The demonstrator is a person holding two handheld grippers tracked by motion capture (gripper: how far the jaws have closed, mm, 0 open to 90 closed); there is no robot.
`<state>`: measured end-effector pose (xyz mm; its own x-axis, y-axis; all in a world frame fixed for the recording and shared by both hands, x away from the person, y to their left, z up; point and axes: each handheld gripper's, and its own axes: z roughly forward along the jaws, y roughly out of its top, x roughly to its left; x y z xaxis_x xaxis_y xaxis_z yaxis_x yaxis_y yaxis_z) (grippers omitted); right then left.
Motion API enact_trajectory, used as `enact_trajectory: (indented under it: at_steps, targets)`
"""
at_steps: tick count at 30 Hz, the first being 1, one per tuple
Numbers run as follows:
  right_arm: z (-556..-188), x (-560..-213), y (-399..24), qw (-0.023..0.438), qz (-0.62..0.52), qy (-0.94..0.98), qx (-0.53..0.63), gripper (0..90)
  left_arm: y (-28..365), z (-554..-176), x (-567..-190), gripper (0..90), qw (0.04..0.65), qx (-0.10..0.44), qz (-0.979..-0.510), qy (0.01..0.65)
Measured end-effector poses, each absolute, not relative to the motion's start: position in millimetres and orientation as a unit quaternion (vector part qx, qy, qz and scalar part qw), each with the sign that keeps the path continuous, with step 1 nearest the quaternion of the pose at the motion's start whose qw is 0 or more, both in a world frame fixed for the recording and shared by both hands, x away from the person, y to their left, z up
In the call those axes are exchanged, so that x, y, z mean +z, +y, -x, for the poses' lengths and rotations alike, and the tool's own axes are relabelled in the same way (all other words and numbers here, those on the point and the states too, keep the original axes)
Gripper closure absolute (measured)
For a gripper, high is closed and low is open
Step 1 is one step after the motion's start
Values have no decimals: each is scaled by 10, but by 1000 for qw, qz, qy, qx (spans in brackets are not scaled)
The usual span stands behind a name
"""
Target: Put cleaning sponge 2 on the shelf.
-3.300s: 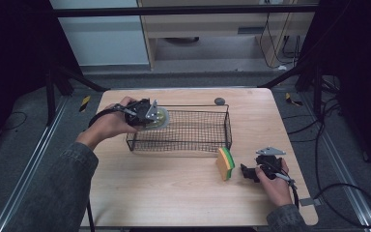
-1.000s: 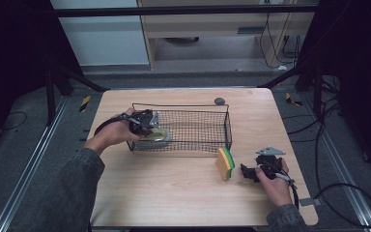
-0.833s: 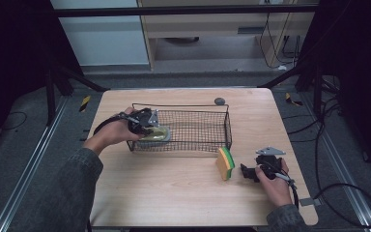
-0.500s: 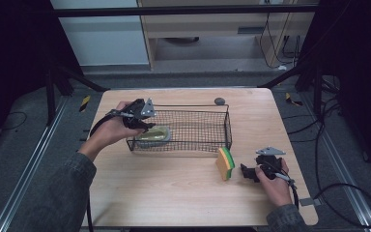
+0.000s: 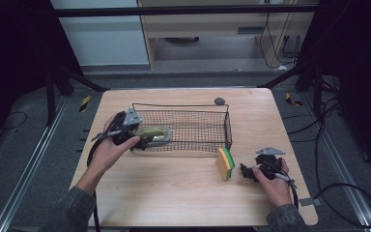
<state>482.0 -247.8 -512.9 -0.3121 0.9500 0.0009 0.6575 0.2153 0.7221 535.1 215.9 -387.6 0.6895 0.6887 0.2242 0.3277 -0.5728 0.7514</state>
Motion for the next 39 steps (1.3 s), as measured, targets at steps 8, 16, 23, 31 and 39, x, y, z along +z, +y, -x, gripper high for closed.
enact_trajectory:
  at_steps: [8, 16, 23, 31, 39]
  targets:
    - [-4786, -5129, -2462, 232, -544, 741, 319, 8, 2389, -4764, -4474, 113, 345, 275, -820, 364]
    - [-4587, -4938, -2360, 227, -525, 771, 281, 90, 2432, -4730, -4739, 49, 315, 244, -824, 404]
    - [-4316, -4597, -2156, 170, -525, 798, 243, 138, 2564, -4796, -4866, 43, 309, 215, -817, 436]
    - [-4201, -4365, -1951, 142, -512, 812, 241, 161, 2580, -4861, -4946, 45, 294, 200, -815, 457]
    - [-4249, -4138, -1782, 132, -504, 820, 235, 178, 2516, -4886, -4997, 33, 291, 182, -823, 452]
